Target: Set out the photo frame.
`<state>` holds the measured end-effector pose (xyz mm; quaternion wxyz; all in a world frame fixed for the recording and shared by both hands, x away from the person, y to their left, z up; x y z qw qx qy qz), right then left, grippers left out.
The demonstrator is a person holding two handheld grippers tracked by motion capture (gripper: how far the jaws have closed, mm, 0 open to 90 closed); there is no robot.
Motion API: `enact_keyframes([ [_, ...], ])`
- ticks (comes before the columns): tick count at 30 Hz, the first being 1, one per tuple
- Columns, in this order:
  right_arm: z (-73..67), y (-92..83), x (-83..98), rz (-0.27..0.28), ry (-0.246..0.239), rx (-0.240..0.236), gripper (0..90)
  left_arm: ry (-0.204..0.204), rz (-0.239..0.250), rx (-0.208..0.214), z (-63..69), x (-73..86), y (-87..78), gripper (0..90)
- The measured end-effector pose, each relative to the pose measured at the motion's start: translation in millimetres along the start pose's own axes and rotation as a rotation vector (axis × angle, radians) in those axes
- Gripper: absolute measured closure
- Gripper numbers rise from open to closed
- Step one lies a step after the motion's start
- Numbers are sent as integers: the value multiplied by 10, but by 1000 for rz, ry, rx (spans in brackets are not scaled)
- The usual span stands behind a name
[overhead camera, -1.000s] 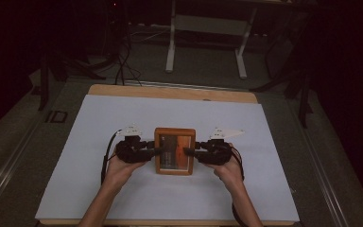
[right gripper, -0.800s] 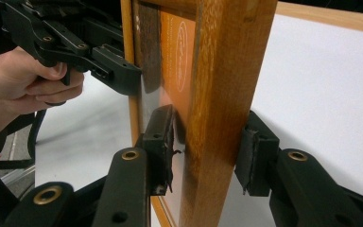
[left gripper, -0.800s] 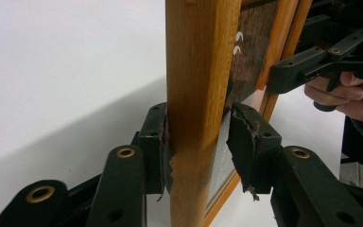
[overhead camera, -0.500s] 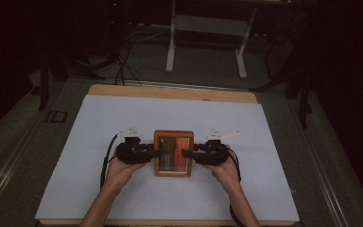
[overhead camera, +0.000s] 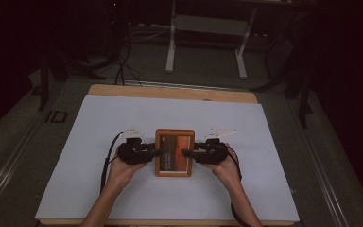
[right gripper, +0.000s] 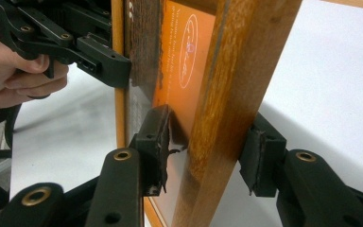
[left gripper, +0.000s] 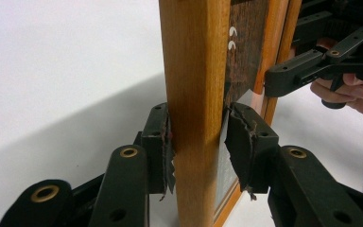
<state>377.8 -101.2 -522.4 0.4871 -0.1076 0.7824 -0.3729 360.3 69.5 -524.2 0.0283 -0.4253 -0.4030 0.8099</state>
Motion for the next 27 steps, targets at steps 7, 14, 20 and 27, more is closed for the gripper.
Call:
enact_keyframes([
  [7,24,-3,14,7,9,-17,567,8,-2,-15,23,-11,6,624],
  [14,47,5,5,11,10,-23,567,7,-5,-27,15,-23,13,622],
  [20,17,-9,17,2,1,-28,588,19,-18,-29,18,-9,3,611],
  [27,-8,-12,11,4,-5,-14,587,19,-29,-32,16,2,-6,610],
])
Point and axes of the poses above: each handheld gripper's, and its own axes: y roughly forward along the jaws, x roughly out of its underside, z roughly to its right, the point moved 8 cm from there along y, roughly forward along the jaws, and after that the axes turned 15 degrees about -z, right-handed, at the moved point
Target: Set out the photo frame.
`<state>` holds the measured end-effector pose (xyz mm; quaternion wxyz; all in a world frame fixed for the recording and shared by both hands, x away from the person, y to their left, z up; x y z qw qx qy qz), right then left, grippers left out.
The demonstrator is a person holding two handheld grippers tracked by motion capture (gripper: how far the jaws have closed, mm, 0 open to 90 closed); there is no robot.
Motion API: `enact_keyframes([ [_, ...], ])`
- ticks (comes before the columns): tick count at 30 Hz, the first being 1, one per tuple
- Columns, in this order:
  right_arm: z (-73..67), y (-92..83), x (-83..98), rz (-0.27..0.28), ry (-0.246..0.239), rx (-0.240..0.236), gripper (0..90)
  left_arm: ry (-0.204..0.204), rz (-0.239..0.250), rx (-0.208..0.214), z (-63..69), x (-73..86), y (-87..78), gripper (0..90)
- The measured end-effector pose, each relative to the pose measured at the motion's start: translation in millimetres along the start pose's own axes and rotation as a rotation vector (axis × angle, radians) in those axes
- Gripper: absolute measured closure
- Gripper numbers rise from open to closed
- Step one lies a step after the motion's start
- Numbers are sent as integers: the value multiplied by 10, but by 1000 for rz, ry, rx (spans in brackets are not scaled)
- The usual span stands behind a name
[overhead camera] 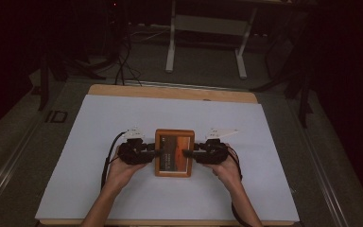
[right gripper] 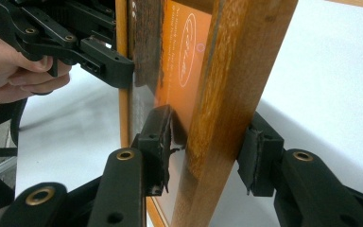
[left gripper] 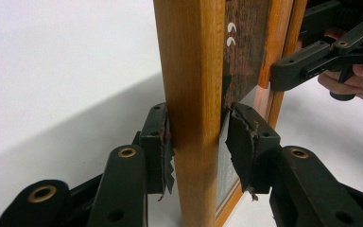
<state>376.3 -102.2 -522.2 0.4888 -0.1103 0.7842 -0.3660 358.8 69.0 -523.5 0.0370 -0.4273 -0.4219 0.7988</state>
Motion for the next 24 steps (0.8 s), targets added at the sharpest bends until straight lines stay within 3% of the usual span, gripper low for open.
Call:
enact_keyframes([
  [7,1,-5,19,4,-3,-4,605,-16,0,-33,-29,2,-6,606],
  [24,12,-7,23,6,-12,5,586,-8,-14,-23,2,21,-30,645],
])
Point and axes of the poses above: each handheld gripper's, and its own axes: y roughly forward along the jaws, x roughly out of its underside, z roughly to its right, the point moved 8 cm from there along y, roughly forward along the jaws, and after that the axes turned 15 degrees about -z, right-handed, at the moved point
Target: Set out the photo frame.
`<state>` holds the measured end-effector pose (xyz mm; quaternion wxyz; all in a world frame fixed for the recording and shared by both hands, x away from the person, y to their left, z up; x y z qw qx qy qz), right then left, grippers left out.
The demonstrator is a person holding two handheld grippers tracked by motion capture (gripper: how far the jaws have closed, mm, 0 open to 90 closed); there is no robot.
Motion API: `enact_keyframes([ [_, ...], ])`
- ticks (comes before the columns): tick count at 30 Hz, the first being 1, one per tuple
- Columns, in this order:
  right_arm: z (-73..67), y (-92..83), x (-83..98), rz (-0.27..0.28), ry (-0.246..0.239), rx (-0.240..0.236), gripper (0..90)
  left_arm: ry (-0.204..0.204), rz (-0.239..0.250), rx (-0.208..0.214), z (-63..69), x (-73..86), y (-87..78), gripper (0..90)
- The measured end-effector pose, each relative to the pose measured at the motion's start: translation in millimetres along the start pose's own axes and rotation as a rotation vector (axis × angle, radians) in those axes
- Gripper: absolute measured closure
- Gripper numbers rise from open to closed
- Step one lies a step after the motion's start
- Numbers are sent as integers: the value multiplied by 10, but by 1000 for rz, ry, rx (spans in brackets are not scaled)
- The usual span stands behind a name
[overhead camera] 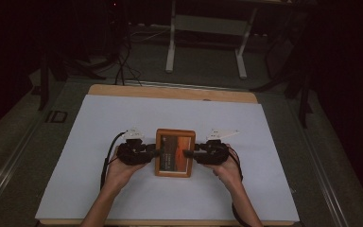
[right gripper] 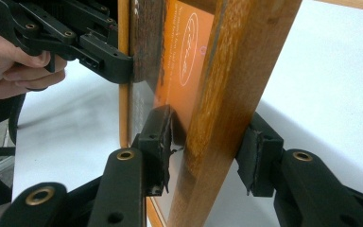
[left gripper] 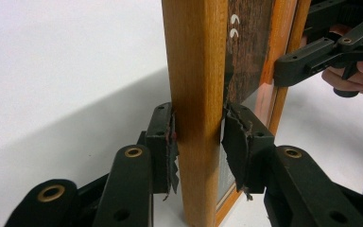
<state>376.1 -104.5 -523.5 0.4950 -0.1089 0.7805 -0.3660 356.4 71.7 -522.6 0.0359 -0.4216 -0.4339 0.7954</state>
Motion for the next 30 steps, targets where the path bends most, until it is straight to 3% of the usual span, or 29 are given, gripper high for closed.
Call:
enact_keyframes([
  [14,44,-167,-12,25,23,30,520,-10,22,24,8,-12,-37,553],
  [30,10,-350,50,13,9,42,508,-54,82,6,-134,-5,-286,548],
])
Point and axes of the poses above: each handheld gripper's, and its own axes: y roughly forward along the jaws, x roughly out of its underside, z roughly to its right, the point moved 8 cm from there along y, roughly forward along the jaws, and after that the axes turned 15 degrees about -z, right-handed, at the moved point
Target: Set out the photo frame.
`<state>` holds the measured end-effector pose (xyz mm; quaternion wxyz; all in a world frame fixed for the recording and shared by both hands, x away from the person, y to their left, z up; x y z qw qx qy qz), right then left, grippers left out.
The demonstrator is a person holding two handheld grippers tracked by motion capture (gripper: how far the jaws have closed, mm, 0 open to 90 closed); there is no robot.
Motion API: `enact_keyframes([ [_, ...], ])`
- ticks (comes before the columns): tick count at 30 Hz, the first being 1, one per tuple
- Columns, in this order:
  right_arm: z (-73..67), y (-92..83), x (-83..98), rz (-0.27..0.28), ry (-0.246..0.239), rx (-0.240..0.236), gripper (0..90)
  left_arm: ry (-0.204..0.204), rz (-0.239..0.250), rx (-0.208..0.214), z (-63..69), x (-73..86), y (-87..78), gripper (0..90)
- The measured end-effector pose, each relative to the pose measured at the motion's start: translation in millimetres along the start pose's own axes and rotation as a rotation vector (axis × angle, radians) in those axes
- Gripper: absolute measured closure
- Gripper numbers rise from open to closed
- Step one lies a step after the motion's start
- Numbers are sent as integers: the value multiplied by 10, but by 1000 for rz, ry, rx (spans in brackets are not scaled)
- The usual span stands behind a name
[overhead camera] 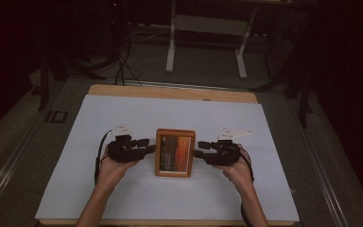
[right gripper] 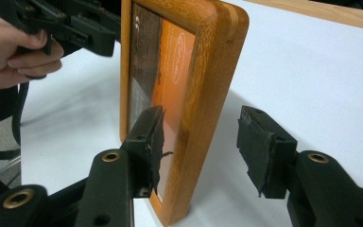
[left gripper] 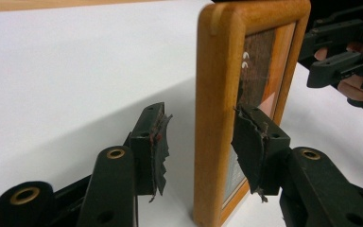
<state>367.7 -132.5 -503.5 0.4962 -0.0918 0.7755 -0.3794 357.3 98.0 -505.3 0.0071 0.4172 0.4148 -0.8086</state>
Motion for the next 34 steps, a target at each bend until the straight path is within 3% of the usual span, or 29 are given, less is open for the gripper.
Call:
enact_keyframes([
  [16,174,-216,112,23,41,35,509,-26,-4,-32,-123,52,-100,542],
  [25,293,-336,189,36,72,57,510,-36,-20,-80,-220,93,-106,540],
  [30,359,-373,241,36,92,64,510,-46,-27,-122,-305,130,-135,533],
  [34,446,-371,307,11,106,101,506,-54,-59,-197,-420,205,-155,513],
])
Point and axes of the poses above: each handheld gripper's, and its own axes: y roughly forward along the jaws, x roughly out of its underside, z roughly to its right, the point moved 8 cm from there along y, roughly forward along the jaws, and after that the axes turned 15 degrees about -z, right-handed, at the moved point
